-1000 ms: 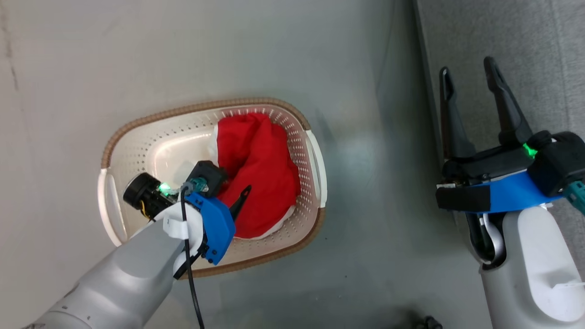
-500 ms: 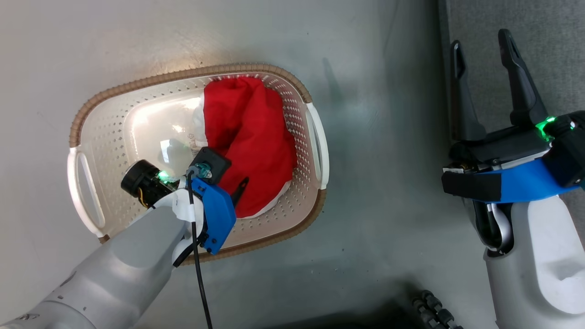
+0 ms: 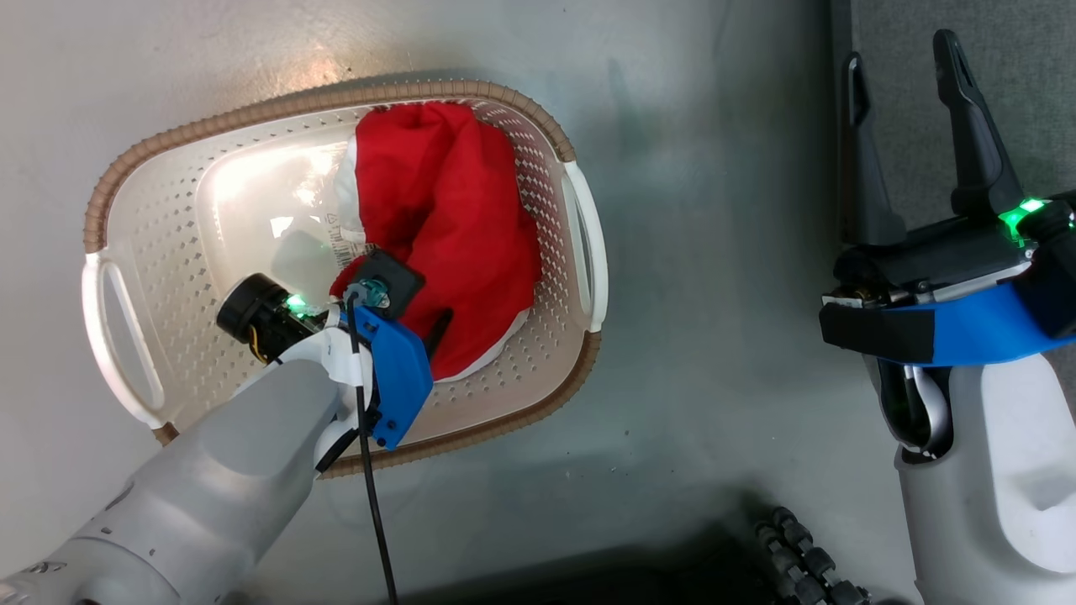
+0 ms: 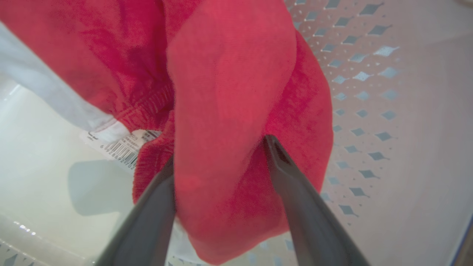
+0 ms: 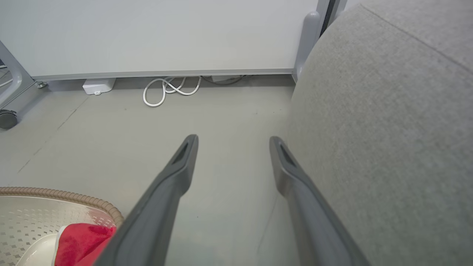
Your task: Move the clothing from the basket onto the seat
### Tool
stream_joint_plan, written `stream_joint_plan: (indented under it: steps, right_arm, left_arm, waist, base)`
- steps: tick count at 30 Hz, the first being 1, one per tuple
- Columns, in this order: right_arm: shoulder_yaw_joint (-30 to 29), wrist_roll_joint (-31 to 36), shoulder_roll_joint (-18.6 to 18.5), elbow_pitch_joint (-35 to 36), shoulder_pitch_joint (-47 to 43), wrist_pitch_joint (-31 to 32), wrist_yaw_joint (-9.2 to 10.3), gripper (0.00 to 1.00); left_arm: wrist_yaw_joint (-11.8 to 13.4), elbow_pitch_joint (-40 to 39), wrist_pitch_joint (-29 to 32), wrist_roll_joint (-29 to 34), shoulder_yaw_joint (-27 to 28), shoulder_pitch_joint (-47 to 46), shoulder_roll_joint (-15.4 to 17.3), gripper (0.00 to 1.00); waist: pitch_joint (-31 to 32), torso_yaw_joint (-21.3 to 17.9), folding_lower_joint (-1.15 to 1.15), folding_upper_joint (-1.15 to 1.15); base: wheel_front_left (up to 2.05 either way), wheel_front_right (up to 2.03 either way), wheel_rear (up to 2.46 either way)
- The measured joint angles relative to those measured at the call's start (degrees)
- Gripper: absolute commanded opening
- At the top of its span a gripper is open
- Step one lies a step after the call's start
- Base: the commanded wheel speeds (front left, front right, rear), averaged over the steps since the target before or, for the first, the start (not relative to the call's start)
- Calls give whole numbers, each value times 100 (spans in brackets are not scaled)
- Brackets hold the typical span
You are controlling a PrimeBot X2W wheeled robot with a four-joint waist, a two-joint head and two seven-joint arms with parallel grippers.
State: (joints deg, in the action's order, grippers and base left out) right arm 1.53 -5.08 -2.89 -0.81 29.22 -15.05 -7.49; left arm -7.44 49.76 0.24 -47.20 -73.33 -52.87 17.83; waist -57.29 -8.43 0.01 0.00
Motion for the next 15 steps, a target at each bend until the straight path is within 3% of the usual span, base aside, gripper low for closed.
stream_joint_plan:
  steps: [2, 3, 4, 6, 15]
  right_arm:
    - [1, -1, 0, 2, 1, 0, 0, 100]
    - [1, -3, 0, 3, 2, 0, 0, 100]
    - [1, -9, 0, 2, 2, 0, 0, 100]
    - [5, -11, 0, -3, 4, 1, 0, 100]
    - [-8, -37, 0, -66, 4, 1, 0, 100]
  left_arm:
    - [0, -14, 20, 78, 0, -9, 1, 100]
    - [0, -18, 22, 91, 1, -9, 2, 51]
    - [0, -22, 23, 102, 0, -11, 3, 22]
    - [0, -45, 42, 156, 1, -12, 8, 0]
    - [0, -194, 35, 192, 0, -4, -1, 0]
  waist:
    - [-28, -6, 0, 0]
    - [-37, -10, 0, 0]
    - [-44, -13, 0, 0]
    - [-46, -23, 0, 0]
    - [65, -26, 0, 0]
  base:
    - [0, 0, 0]
    - [0, 0, 0]
    - [0, 0, 0]
    - [0, 0, 0]
    - [0, 0, 0]
